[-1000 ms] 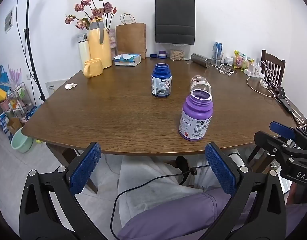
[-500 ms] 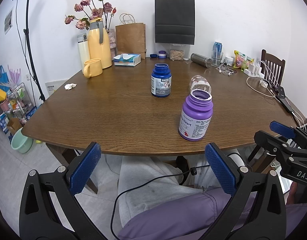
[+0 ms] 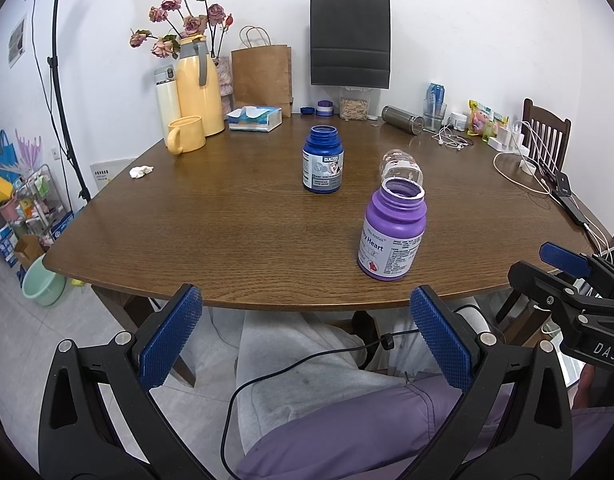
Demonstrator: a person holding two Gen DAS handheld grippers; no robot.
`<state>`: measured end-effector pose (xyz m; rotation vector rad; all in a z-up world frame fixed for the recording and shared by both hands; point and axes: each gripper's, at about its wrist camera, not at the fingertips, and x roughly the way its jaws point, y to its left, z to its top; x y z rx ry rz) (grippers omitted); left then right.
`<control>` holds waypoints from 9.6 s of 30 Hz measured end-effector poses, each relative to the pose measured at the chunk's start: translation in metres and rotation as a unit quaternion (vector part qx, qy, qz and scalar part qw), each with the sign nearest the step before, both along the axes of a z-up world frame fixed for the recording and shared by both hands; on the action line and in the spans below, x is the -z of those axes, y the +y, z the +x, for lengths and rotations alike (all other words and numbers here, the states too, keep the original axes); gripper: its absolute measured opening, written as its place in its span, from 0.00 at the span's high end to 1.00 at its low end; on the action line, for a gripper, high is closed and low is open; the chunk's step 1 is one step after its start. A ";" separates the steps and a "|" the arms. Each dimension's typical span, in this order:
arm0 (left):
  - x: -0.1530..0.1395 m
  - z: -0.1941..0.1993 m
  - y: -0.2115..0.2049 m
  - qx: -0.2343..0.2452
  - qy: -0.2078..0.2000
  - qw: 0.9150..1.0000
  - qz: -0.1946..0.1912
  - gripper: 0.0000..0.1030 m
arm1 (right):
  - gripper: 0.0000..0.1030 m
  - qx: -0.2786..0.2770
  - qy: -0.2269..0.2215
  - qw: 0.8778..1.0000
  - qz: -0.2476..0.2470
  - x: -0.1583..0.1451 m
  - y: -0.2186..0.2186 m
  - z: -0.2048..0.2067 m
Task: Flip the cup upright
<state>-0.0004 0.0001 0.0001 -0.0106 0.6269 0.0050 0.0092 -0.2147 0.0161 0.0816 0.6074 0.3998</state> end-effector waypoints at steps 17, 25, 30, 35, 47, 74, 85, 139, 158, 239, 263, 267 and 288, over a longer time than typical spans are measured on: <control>0.011 0.004 -0.002 -0.002 0.007 1.000 -0.003 0.00 | 0.19 0.005 0.006 1.000 -0.004 0.002 -0.001 0.001; 0.010 0.004 -0.001 -0.001 0.011 1.000 -0.003 0.00 | 0.19 0.004 0.007 1.000 -0.004 0.003 -0.002 0.001; 0.011 0.004 -0.002 0.000 0.014 1.000 -0.002 0.00 | 0.19 0.003 0.007 1.000 -0.005 0.002 -0.002 0.000; 0.011 0.003 -0.003 0.002 0.016 1.000 -0.002 0.00 | 0.19 0.003 0.010 1.000 -0.005 0.003 -0.001 0.000; 0.015 0.008 -0.005 0.012 0.031 0.999 -0.005 0.00 | 0.19 0.006 0.031 1.000 0.001 0.012 -0.002 0.008; -0.068 0.312 -0.098 -0.015 0.127 0.979 -0.158 0.00 | 0.19 0.006 0.085 0.992 0.094 -0.001 -0.028 0.252; -0.016 0.361 -0.075 -0.095 0.141 0.979 -0.111 0.00 | 0.20 -0.003 0.148 0.987 0.066 0.054 0.023 0.314; 0.028 0.371 -0.183 0.061 0.113 0.992 0.002 0.00 | 0.25 -0.114 0.132 0.984 0.026 0.066 -0.064 0.344; 0.033 0.381 -0.159 0.109 0.115 0.987 -0.009 0.10 | 0.17 -0.074 0.105 0.988 -0.081 0.062 -0.099 0.319; -0.006 0.201 0.003 0.205 0.069 0.976 -0.024 0.00 | 0.30 -0.142 -0.022 0.989 -0.042 0.023 0.023 0.182; -0.014 0.130 0.033 0.020 0.028 0.997 -0.063 0.00 | 0.18 -0.136 -0.026 0.990 -0.025 -0.013 0.001 0.085; -0.035 0.095 0.026 0.012 -0.004 0.999 -0.052 0.00 | 0.18 -0.119 -0.005 0.993 0.019 -0.039 -0.016 0.065; -0.034 0.040 -0.017 0.005 0.008 1.000 -0.021 0.00 | 0.18 -0.017 0.052 0.997 0.055 -0.007 -0.028 0.018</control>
